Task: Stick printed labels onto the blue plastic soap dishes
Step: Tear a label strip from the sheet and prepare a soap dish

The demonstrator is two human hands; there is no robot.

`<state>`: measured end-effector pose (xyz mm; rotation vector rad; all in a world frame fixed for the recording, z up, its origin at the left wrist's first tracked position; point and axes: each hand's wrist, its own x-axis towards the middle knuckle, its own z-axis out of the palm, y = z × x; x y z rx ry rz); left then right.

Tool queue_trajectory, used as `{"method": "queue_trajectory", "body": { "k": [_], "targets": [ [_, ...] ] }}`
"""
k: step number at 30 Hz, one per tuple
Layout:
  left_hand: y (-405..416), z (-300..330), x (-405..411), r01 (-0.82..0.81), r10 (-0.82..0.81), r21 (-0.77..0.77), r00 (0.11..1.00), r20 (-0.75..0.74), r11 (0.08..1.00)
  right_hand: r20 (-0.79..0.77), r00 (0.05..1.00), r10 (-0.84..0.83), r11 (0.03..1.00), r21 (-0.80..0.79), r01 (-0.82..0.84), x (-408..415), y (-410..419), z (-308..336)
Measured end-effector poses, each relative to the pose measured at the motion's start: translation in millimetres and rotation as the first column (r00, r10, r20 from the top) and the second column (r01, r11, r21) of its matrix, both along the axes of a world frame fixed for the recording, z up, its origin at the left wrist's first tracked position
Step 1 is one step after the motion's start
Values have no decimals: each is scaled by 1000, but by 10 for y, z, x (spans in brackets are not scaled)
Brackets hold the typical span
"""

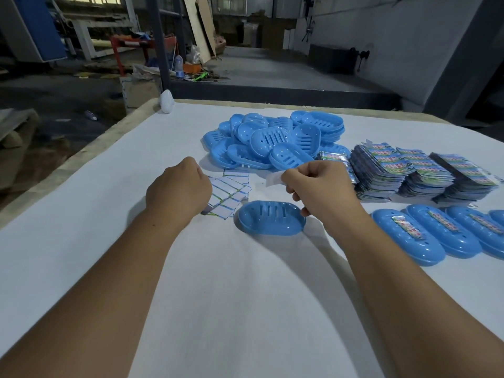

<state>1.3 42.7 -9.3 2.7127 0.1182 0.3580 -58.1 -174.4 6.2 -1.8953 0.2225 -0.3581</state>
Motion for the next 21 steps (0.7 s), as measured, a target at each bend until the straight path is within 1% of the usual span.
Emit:
{"method": "queue_trajectory", "body": {
  "k": [4, 7, 9, 11, 13, 14, 15, 17, 18, 20, 21],
  "targets": [
    [49, -36, -8, -9, 11, 114, 1000, -23, 993, 15, 1000, -9, 1000, -18, 9, -7, -11, -11],
    [50, -37, -13, -12, 10, 172, 1000, 15, 985, 20, 1000, -15, 1000, -26, 16, -3, -25, -26],
    [35, -41, -22, -6, 1, 177, 1000, 32, 984, 23, 1000, -14, 999, -37, 15, -1, -24, -37],
    [12, -33, -32, 0, -8, 139, 998, 60, 990, 23, 1000, -7, 999, -53, 9, 5, -19, -46],
    [-23, -19, -53, 43, -45, 17, 988, 150, 999, 25, 1000, -1, 998, -64, 3, 6, -10, -52],
    [-54, -6, -71, 92, -73, -87, 976, 204, 992, 27, 1000, -1, 997, -72, 3, 3, -7, -53],
    [-93, 10, -95, 154, -100, -210, 965, 244, 966, 28, 1000, -4, 996, -85, 6, -2, -3, -55],
    [-198, 47, -160, 278, -178, -434, 950, 257, 857, 36, 999, -13, 994, -107, 17, -10, 8, -58],
    [-258, 58, -201, 328, -230, -515, 942, 246, 792, 41, 999, -15, 994, -110, 20, -12, 17, -56],
    [-374, 55, -281, 389, -325, -619, 920, 221, 682, 50, 999, -5, 994, -110, 11, -16, 39, -48],
    [-423, 50, -314, 408, -360, -637, 908, 213, 653, 54, 999, 6, 994, -110, 0, -20, 52, -43]
  ]
}}
